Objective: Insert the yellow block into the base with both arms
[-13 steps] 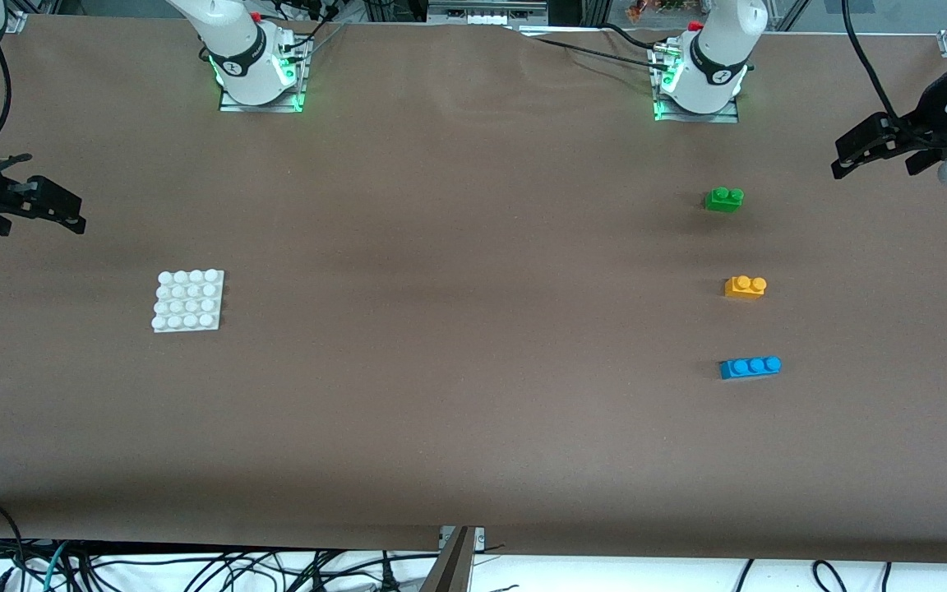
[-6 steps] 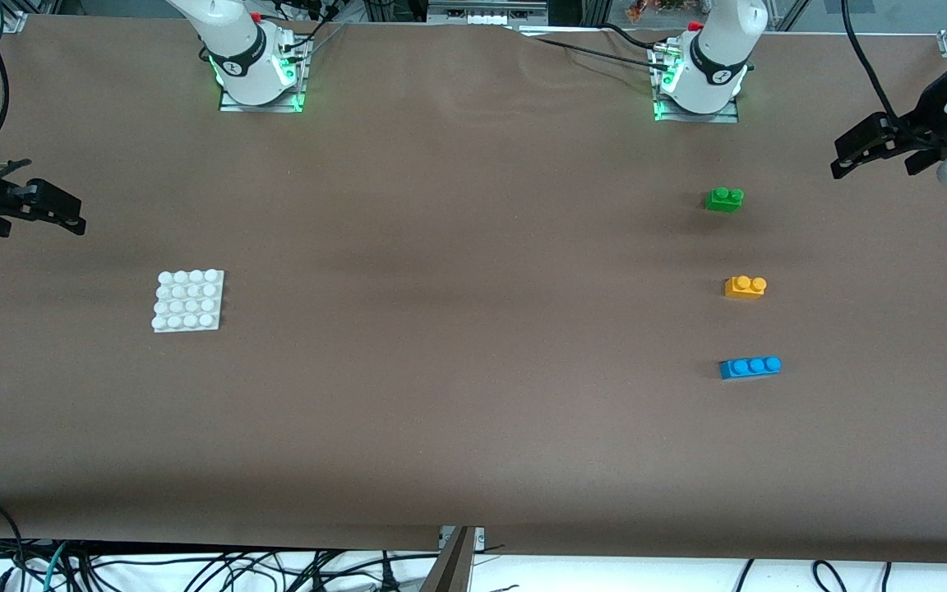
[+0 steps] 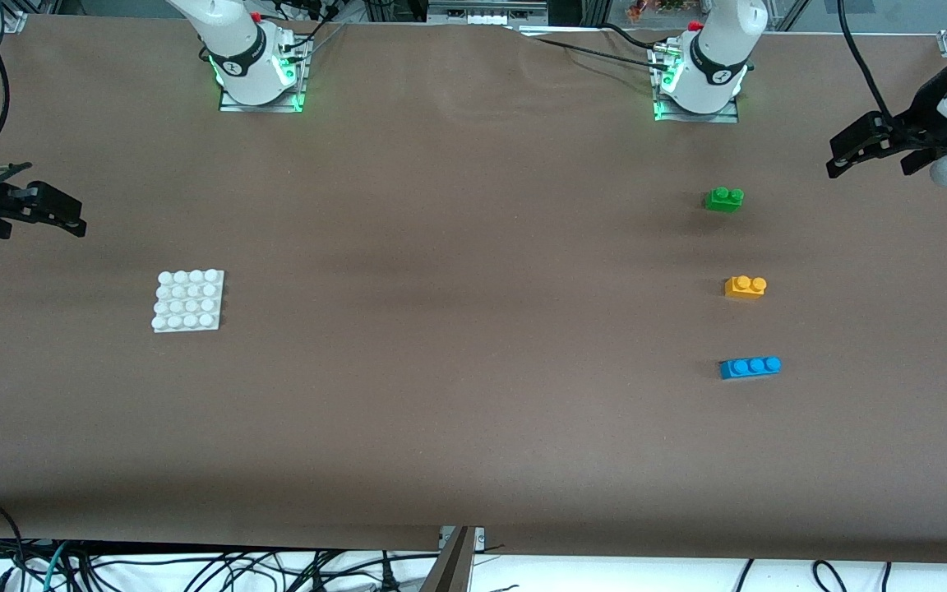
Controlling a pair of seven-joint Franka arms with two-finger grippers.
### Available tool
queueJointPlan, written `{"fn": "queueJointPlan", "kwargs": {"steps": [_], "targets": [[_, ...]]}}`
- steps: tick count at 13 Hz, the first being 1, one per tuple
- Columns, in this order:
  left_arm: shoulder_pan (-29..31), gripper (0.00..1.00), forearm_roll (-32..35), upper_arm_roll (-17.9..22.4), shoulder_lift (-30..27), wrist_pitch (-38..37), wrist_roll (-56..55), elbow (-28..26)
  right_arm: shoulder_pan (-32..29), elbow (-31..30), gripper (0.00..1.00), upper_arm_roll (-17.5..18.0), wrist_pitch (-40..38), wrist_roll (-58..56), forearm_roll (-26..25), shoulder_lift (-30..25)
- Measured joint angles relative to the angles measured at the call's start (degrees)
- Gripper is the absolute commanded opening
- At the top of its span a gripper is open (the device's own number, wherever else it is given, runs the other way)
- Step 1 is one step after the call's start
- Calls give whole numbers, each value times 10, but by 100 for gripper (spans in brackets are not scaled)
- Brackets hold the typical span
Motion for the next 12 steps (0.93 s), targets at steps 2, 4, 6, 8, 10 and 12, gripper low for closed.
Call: {"fn": "queueJointPlan", "kwargs": {"steps": [2, 4, 6, 8, 10, 12], "targets": [[0, 100, 0, 0, 0, 0, 0, 0, 0, 0, 100, 0, 0, 0, 0, 0], [0, 100, 0, 0, 0, 0, 0, 0, 0, 0, 100, 0, -1, 0, 0, 0], [0, 100, 0, 0, 0, 0, 0, 0, 0, 0, 100, 0, -2, 0, 0, 0], [0, 100, 0, 0, 0, 0, 0, 0, 0, 0, 100, 0, -6, 0, 0, 1], [0, 100, 0, 0, 0, 0, 0, 0, 0, 0, 100, 0, -9, 0, 0, 5], [0, 100, 0, 0, 0, 0, 0, 0, 0, -2, 100, 0, -10, 0, 0, 12]]}}
